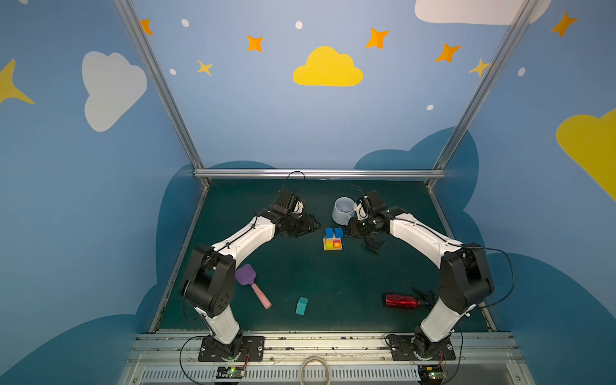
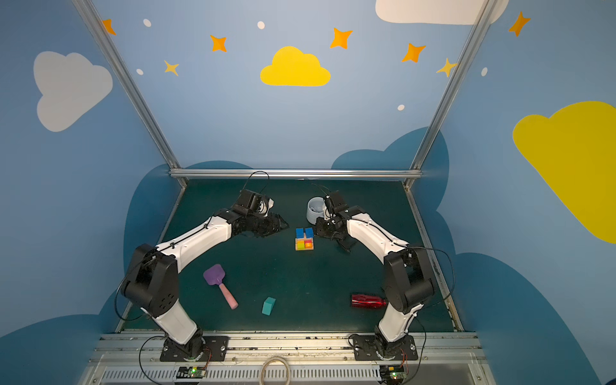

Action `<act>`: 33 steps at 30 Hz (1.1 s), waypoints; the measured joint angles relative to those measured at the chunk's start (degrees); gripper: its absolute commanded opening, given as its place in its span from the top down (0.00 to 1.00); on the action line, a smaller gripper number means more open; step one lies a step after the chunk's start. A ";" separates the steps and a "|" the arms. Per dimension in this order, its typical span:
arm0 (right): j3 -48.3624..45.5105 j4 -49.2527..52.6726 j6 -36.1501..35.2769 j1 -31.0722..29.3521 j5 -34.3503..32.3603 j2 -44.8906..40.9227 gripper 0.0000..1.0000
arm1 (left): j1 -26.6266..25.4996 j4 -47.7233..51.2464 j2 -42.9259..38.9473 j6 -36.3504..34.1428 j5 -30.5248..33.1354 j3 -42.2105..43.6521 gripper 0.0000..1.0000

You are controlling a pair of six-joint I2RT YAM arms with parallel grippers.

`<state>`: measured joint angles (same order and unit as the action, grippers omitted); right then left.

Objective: Build the wood block tower

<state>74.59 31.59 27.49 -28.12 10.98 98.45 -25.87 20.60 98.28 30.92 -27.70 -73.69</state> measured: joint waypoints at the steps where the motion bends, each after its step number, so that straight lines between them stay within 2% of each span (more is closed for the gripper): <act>1: -0.07 -0.44 0.20 0.00 0.37 0.00 0.58 | -0.28 0.37 0.22 -0.07 0.15 -0.35 0.43; 33: -1.11 -3.32 2.16 -0.44 1.77 -1.31 0.56 | -0.94 5.14 1.36 -0.68 5.07 -3.54 0.44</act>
<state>73.47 28.27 29.65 -28.56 12.75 97.14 -26.81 25.74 99.63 30.24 -22.63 -77.23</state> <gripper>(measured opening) 0.438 0.561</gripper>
